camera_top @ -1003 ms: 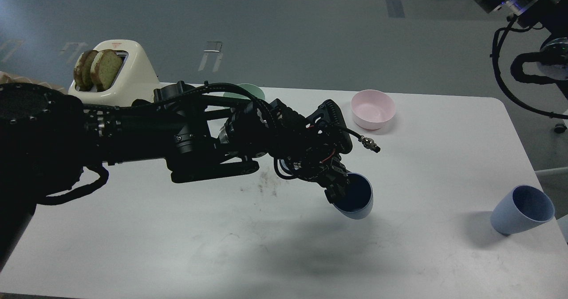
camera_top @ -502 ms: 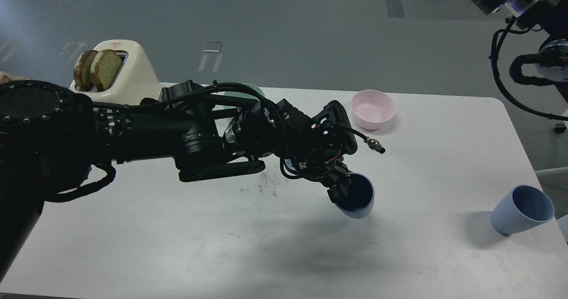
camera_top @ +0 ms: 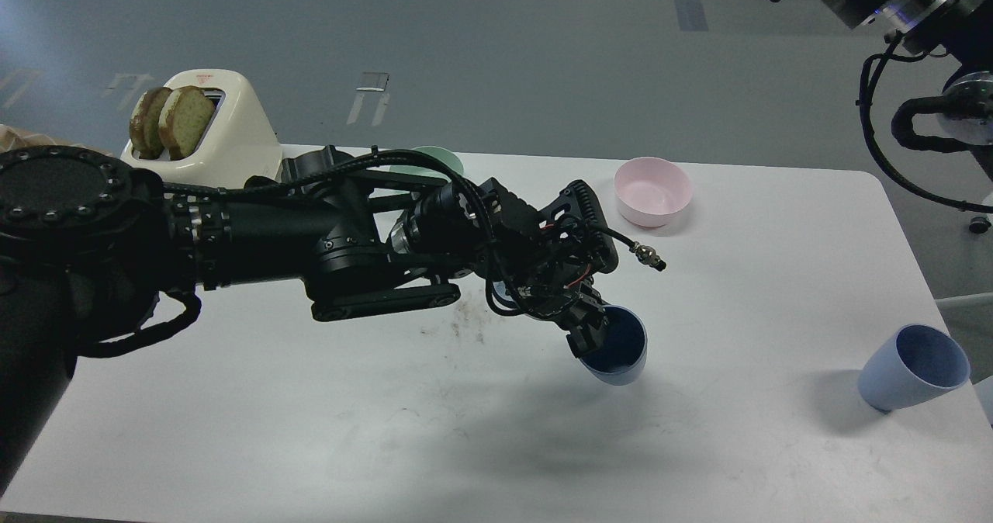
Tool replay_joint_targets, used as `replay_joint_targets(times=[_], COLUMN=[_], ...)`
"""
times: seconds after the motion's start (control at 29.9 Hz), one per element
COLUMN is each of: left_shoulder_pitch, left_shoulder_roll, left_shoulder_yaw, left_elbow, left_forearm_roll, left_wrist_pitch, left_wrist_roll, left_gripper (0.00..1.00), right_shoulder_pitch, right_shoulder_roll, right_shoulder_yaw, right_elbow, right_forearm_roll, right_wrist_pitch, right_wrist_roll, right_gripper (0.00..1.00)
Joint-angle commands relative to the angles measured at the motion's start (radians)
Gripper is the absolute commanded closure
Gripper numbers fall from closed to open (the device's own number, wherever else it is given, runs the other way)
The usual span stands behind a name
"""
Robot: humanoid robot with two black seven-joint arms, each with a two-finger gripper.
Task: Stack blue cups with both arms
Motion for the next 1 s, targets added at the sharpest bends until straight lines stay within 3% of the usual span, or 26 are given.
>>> replay_joint_targets(times=[0.0, 0.23, 0.3, 0.37, 0.43, 0.7, 0.97], left_shoulder_pitch=[0.001, -0.007, -0.013, -0.015, -0.024, -0.085, -0.047], left_shoulder_roll=[0.004, 0.006, 0.009, 0.006, 0.011, 0.078, 0.265], left_shoulder_yaw=[0.0, -0.002, -0.002, -0.006, -0.012, -0.127, -0.463], left_elbow=[0.0, -0.003, -0.003, -0.003, -0.006, -0.006, -0.005], left_forearm_roll=[-0.001, -0.021, -0.042, -0.06, -0.077, -0.235, -0.439], left_wrist_pitch=[0.0, 0.0, 0.0, 0.0, 0.0, 0.0, 0.0], left_wrist_roll=[-0.002, -0.005, -0.004, -0.004, -0.004, 0.004, 0.035], left_gripper=[0.75, 0.6, 0.48, 0.25, 0.2, 0.1, 0.04], right_shoulder_pitch=[-0.002, -0.002, -0.002, -0.003, -0.005, -0.011, -0.011], right_shoulder_roll=[-0.001, 0.003, 0.002, 0.0, -0.003, -0.007, -0.086], right_shoulder_yaw=[0.0, 0.0, 0.0, -0.001, -0.001, -0.001, -0.003], right_elbow=[0.0, 0.0, 0.0, 0.0, 0.0, 0.0, 0.037], right_forearm_roll=[0.0, 0.0, 0.0, 0.0, 0.0, 0.0, 0.0], right_wrist_pitch=[0.0, 0.0, 0.0, 0.0, 0.0, 0.0, 0.0], right_wrist_roll=[0.0, 0.0, 0.0, 0.0, 0.0, 0.0, -0.002], right_gripper=[0.0, 0.0, 0.0, 0.0, 0.0, 0.0, 0.0])
